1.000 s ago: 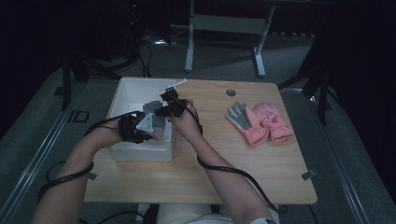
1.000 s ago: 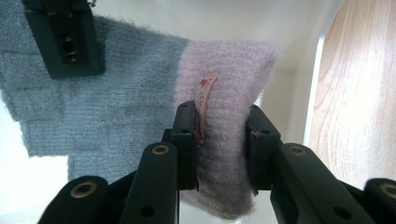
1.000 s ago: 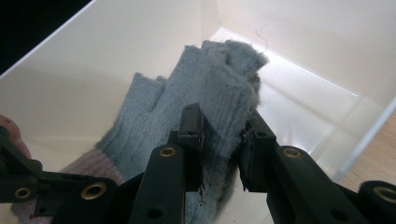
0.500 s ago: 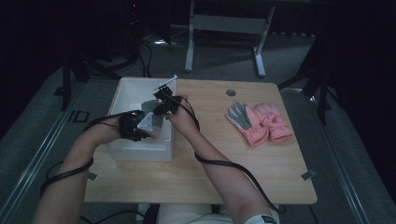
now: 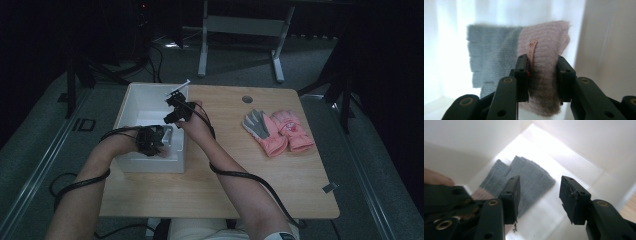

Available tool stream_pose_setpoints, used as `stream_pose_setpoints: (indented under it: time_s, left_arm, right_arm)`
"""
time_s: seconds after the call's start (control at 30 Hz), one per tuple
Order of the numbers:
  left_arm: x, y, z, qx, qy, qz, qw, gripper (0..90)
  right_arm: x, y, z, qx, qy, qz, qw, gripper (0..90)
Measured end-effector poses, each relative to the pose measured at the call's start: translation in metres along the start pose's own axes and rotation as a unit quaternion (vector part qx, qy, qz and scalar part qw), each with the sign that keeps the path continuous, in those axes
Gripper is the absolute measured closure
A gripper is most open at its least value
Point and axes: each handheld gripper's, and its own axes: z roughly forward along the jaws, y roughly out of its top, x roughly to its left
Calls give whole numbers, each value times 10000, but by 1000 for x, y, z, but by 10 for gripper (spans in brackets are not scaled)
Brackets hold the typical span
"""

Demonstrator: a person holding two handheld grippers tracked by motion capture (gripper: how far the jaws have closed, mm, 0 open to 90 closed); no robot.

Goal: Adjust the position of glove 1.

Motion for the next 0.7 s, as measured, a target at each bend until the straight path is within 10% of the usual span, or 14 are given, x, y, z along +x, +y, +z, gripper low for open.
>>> stream_pose_setpoints:
  time_s: [0.23, 0.43, 0.7]
  left_arm:
    - [5, -2, -16, -405, -195, -468, 9979, 524]
    - [8, -9, -38, -885, -89, -987, 9911, 473]
    - [10, -10, -53, -944, -152, -1349, 9862, 484]
  right_arm:
    - [-9, -3, -23, -349, 235, 96, 9991, 477]
    - [-16, -8, -51, -713, 442, 148, 9964, 468]
    - [-16, -24, -79, -755, 462, -87, 9960, 417]
